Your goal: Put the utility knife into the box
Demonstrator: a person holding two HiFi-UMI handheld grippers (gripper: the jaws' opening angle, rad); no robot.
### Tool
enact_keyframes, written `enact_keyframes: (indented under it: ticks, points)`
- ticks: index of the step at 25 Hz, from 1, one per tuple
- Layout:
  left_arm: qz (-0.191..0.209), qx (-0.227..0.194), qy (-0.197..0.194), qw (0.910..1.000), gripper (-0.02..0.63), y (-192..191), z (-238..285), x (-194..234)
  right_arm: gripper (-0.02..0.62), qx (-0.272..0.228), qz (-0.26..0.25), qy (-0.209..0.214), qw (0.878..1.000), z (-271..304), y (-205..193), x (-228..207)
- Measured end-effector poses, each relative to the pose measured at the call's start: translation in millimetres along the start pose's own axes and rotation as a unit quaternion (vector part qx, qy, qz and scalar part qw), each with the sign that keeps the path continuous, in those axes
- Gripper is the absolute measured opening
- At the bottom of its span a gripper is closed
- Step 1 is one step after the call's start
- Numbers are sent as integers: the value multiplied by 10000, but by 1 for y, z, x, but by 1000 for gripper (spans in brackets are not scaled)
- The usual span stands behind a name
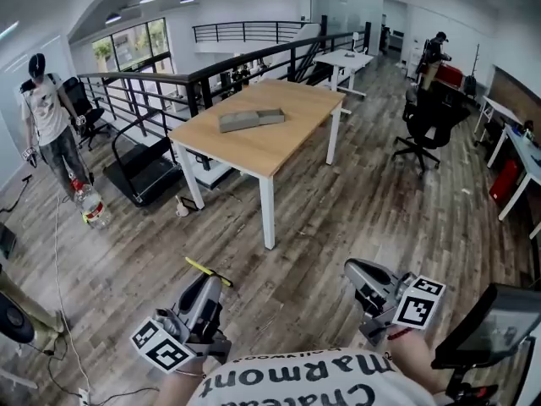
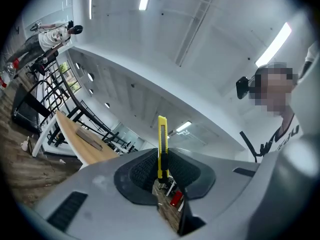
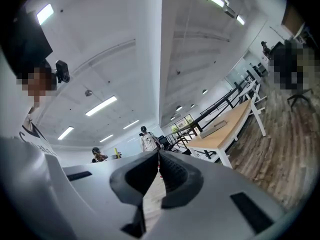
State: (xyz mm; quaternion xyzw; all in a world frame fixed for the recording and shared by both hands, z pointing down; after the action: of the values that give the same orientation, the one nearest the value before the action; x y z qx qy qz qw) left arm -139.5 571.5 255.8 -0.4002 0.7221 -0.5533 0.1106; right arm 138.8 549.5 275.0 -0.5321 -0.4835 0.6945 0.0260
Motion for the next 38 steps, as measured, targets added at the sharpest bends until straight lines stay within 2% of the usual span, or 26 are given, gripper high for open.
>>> enact_keyframes:
  ticks: [3, 7, 10, 13, 16, 22, 29, 38]
  points:
    - [32, 15, -108, 9999, 61, 1, 4, 0, 11, 63, 11, -152, 9999, 1, -5, -1]
    - [297, 99, -159, 9994, 61, 0, -1, 1, 11, 300, -533, -679, 9958, 4, -15, -8]
    - [345, 68, -173, 9992, 61, 2, -10, 9, 11, 375, -778, -888, 9923, 12, -25, -9]
    - [280, 78, -266, 9992, 61, 2, -16, 15, 11, 346, -608, -883, 9936, 26, -35, -11]
    - [428, 273, -264, 9984, 61, -6, -26, 21, 11, 517, -562, -730, 9944, 40, -54, -9]
    - [255, 373, -133, 9989, 61, -16, -42, 34, 11, 1022, -1052, -897, 9851, 57, -82, -8]
    - [33, 547, -206, 9983, 61, -28, -41, 37, 11, 956, -533, -1060, 9883, 59, -87, -21]
    - [64, 663, -99, 9977, 61, -37, -18, 51, 11, 1160, -388, -918, 9882, 85, -79, -50]
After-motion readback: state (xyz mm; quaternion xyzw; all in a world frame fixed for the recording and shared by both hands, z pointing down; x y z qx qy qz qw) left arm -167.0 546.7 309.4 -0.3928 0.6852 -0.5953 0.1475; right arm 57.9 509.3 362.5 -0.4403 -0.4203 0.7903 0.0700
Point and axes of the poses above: the fingertips, and each gripper's own axes: z forward along the fingers, x to its left, y out of its top, the point moved 2 cm from there along -z, backward along the fingers, and after that the axes turned 15 degrees about z, right-handed, at the moved point
